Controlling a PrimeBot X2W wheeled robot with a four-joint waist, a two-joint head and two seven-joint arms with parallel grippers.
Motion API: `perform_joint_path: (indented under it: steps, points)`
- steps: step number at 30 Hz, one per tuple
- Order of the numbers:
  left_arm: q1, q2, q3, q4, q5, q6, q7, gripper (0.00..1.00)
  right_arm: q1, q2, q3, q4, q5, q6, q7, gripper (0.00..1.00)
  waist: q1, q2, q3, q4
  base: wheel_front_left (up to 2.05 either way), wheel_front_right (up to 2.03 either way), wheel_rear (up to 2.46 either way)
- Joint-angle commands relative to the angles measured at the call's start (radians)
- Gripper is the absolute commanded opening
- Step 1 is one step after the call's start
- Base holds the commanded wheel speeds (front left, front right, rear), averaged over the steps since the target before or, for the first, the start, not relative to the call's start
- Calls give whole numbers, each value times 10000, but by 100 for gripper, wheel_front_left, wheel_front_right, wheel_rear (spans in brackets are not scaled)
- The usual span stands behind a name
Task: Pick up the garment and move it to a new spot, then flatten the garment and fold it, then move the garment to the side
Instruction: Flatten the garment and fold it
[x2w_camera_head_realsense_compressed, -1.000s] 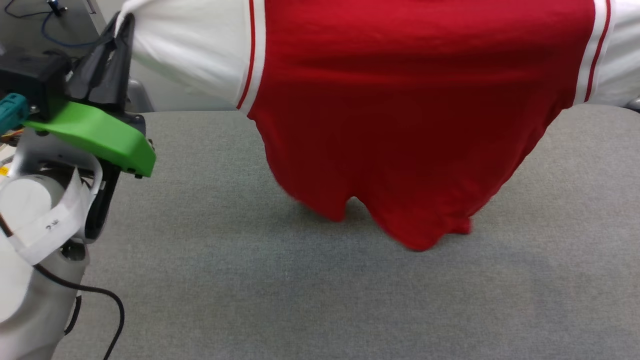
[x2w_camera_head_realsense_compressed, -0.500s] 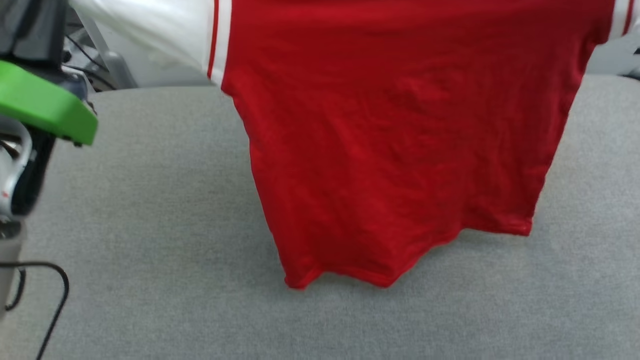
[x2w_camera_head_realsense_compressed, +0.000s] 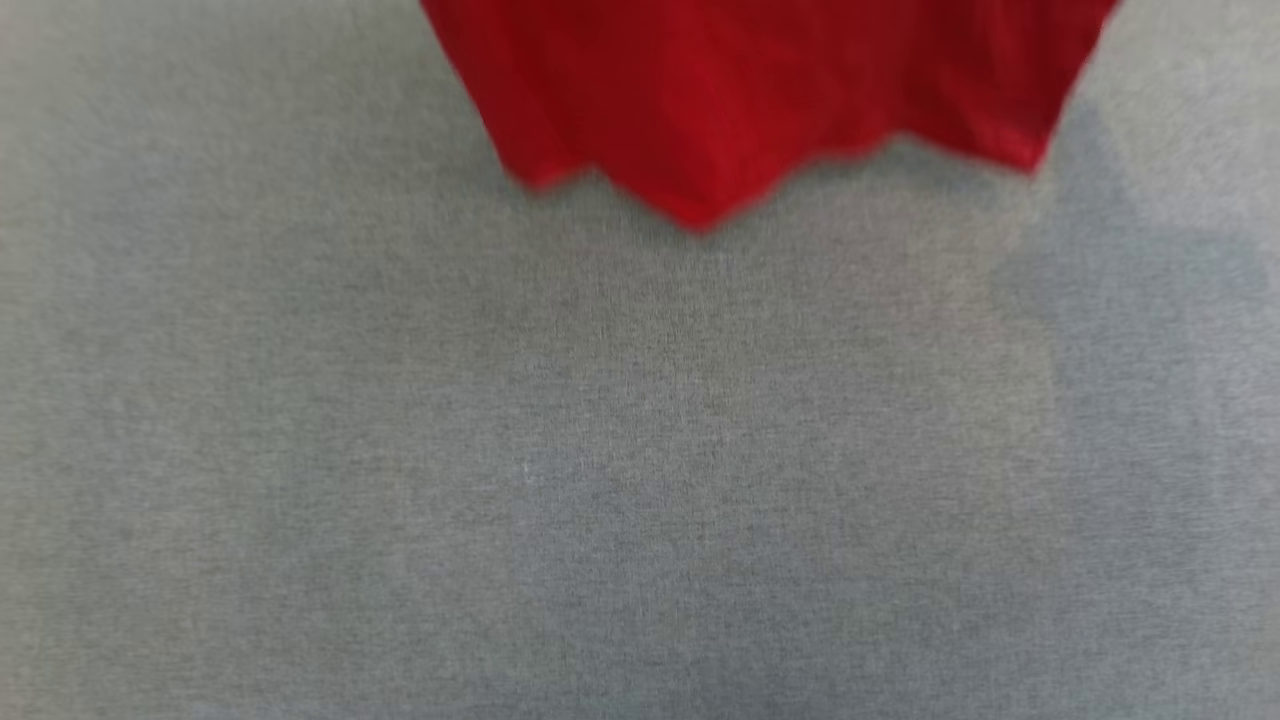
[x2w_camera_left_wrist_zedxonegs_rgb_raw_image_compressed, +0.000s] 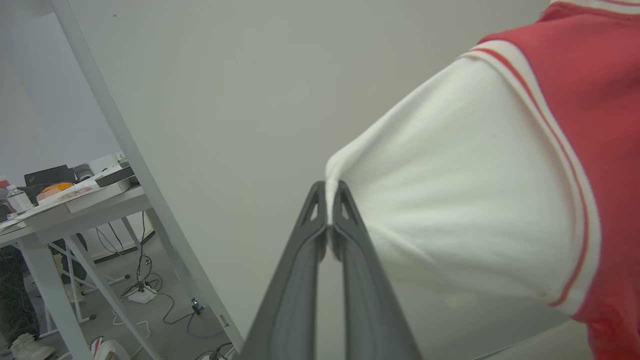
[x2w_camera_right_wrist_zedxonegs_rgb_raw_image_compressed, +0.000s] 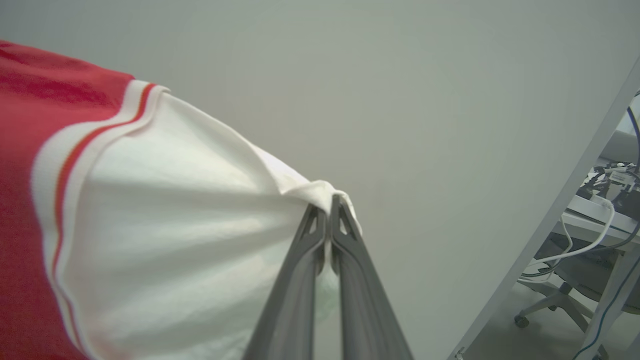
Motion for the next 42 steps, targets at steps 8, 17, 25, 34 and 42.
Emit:
perform_joint_path:
  steps: [8, 17, 25, 34, 42]
  points:
    - [-3173, -598, -472, 2883, 437, -232, -1293, 0, -2562, 514, -508, 2435, -1315, -19, -1325, 0, -4, 102, 2200, -22, 0, 0, 0]
    - [-4136, -1183, -1327, 5263, 412, -326, -2559, 0, -3304, 1189, -497, 4389, -2101, -19, -2954, 0, -4, 102, 2742, 122, 0, 0, 0]
    - [-3000, -1542, -2146, 6300, -237, -338, -3834, 0, -2270, 1282, 274, 5284, -1679, -19, -4215, 0, -4, 102, 2536, 231, 0, 0, 0]
    - [-74, -1697, -2867, 6257, -1042, -340, -4532, 0, 189, 982, 873, 5617, -370, -19, -4777, 0, -4, 102, 1218, 345, 0, 0, 0]
    - [2982, -1907, -3145, 5814, -1344, -318, -4611, 0, 3281, 345, 2047, 4954, 963, -19, -4610, 0, -4, 102, -300, 350, 0, 0, 0]
